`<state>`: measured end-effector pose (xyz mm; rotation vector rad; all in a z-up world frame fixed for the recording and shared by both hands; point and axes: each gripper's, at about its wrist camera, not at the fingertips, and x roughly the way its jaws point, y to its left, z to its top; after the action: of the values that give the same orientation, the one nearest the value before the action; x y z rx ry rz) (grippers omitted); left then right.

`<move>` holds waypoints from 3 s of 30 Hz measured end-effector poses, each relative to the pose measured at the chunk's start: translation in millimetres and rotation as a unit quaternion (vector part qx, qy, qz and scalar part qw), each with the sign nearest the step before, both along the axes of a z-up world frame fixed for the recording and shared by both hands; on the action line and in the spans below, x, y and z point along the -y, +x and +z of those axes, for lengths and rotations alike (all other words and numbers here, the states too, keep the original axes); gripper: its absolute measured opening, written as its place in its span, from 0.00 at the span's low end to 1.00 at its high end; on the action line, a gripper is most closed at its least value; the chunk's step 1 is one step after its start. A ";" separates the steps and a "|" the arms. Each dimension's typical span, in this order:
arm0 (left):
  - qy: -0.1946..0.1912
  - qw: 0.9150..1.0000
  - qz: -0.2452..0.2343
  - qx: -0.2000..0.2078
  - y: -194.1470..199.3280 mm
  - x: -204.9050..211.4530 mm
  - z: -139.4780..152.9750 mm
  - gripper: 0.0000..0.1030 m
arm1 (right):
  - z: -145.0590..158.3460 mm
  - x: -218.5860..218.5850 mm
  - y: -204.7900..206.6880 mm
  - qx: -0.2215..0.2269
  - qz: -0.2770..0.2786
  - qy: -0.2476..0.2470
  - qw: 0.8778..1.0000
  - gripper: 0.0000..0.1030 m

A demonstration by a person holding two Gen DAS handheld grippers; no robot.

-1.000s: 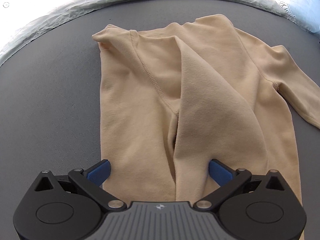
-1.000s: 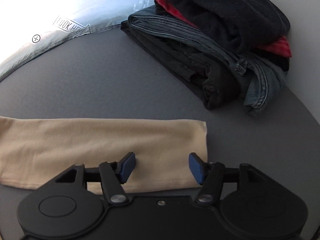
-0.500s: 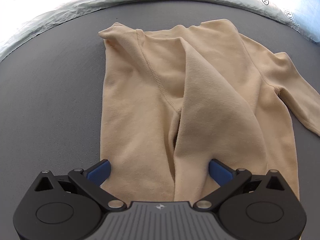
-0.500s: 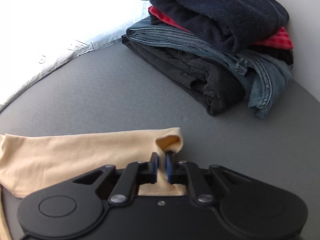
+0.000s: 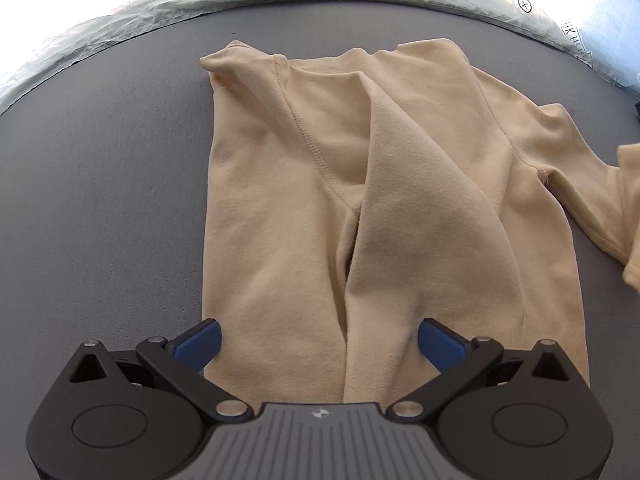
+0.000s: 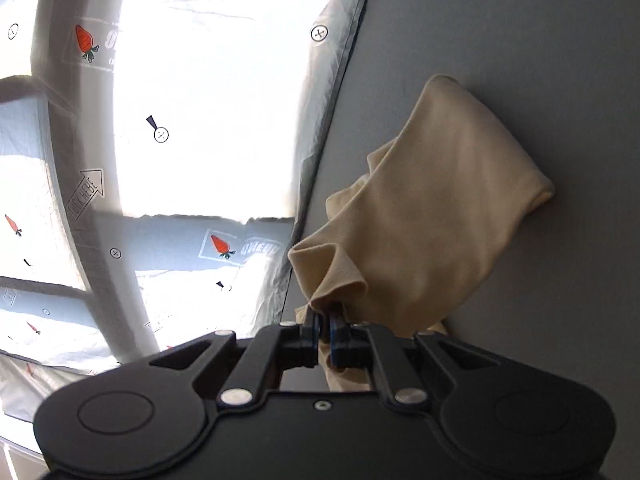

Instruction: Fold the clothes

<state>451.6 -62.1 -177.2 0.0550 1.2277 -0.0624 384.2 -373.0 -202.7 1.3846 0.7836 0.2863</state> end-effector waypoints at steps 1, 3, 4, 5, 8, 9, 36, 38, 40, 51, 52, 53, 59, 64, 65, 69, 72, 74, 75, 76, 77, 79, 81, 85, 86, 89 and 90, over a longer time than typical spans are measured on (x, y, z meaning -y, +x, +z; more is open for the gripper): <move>-0.006 1.000 -0.004 0.002 -5.4 1.7 1.4 1.00 | -8.4 -13.4 3.3 -0.009 0.015 0.023 1.000 0.07; -0.013 1.000 -0.012 0.005 -16.9 5.9 3.6 1.00 | -37.9 -31.4 5.6 -0.068 0.035 0.069 0.995 0.12; -0.016 1.000 -0.018 0.006 -21.6 7.5 4.4 1.00 | -53.3 -38.3 4.8 -0.098 0.039 0.095 0.990 0.15; -0.018 1.000 -0.024 0.007 -26.3 9.1 5.3 1.00 | -64.1 -42.4 1.1 -0.118 0.035 0.112 0.986 0.18; -0.021 0.998 -0.052 0.017 -37.1 16.1 10.6 1.00 | -80.8 -51.6 -11.2 -0.158 0.024 0.120 0.980 0.16; -0.023 0.998 -0.062 0.021 -39.0 19.1 13.0 1.00 | -80.1 -52.8 -12.5 -0.154 0.024 0.122 0.980 0.19; -0.011 0.968 -0.182 0.174 -23.4 88.9 59.3 0.10 | -44.7 -12.2 -14.6 -0.113 -0.026 0.025 0.993 0.33; -0.020 0.966 -0.172 0.192 -22.3 83.4 72.8 0.10 | -31.3 -15.0 -14.6 -0.105 -0.023 -0.021 0.994 0.33; -0.027 0.965 -0.159 0.208 -20.8 74.3 86.3 0.10 | -15.4 -21.4 -14.1 -0.097 -0.010 -0.086 0.992 0.33; -0.059 0.963 -0.099 0.243 -11.2 -11.2 118.3 0.10 | 16.1 -75.1 -40.3 -0.113 -0.014 -0.228 0.967 0.33; -0.061 0.963 -0.095 0.245 -10.1 -19.9 119.5 0.10 | 18.8 -80.7 -41.4 -0.115 -0.020 -0.241 0.964 0.33; -0.064 0.962 -0.091 0.248 -8.9 -28.5 120.3 0.10 | 22.4 -86.4 -42.7 -0.119 -0.025 -0.260 0.958 0.33; -0.080 0.962 -0.076 0.250 1.2 -77.2 117.8 0.10 | 34.0 -107.4 -58.3 -0.150 -0.028 -0.417 0.896 0.35; -0.085 0.963 -0.068 0.246 7.6 -110.9 108.4 0.10 | 24.9 -107.0 -71.1 -0.167 -0.012 -0.468 0.868 0.36; -0.086 0.963 -0.065 0.245 8.5 -117.8 106.4 0.10 | 24.4 -110.2 -67.1 -0.168 -0.013 -0.475 0.864 0.36; -0.085 0.964 -0.042 0.247 10.0 -145.9 98.4 0.10 | 24.0 -116.1 -61.6 -0.177 -0.016 -0.494 0.851 0.37; -0.092 0.964 -0.018 0.248 14.4 -166.5 96.6 0.10 | 25.4 -119.2 -67.3 -0.184 -0.013 -0.505 0.843 0.37; -0.094 0.963 -0.004 0.254 15.8 -177.3 99.2 0.10 | 26.9 -121.7 -68.1 -0.189 -0.004 -0.513 0.837 0.37; -0.095 0.961 0.004 0.259 16.2 -182.9 102.5 0.09 | 28.6 -122.1 -70.3 -0.191 -0.001 -0.516 0.835 0.37; -0.096 0.959 0.012 0.265 16.7 -188.5 105.7 0.09 | 30.2 -122.6 -71.4 -0.191 0.001 -0.518 0.834 0.37; -0.097 0.958 0.020 0.270 17.2 -194.1 108.9 0.09 | 31.6 -123.7 -71.9 -0.191 0.002 -0.520 0.833 0.37; -0.097 0.954 0.032 0.281 17.9 -205.2 115.8 0.09 | 34.0 -127.1 -70.3 -0.190 0.004 -0.523 0.831 0.37; -0.097 0.951 0.043 0.290 18.9 -216.0 122.5 0.09 | 36.9 -129.3 -71.4 -0.188 0.007 -0.525 0.830 0.37; -0.062 0.951 0.059 0.298 23.1 -231.7 123.6 0.09 | 41.9 -134.3 -70.1 -0.178 0.015 -0.527 0.831 0.37; -0.052 0.952 0.063 0.296 24.1 -236.0 121.5 0.09 | 43.0 -136.9 -69.9 -0.174 0.019 -0.531 0.829 0.37; -0.029 0.958 0.080 0.275 28.3 -252.1 104.6 0.09 | 44.3 -148.6 -69.8 -0.164 0.034 -0.546 0.821 0.37; -0.019 0.960 0.085 0.265 29.3 -256.7 97.0 0.09 | 45.2 -152.2 -73.0 -0.162 0.038 -0.550 0.818 0.38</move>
<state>480.9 194.6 -80.3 -0.0661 0.6902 0.0763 311.2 -220.8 -157.5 0.2824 1.0410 -0.3426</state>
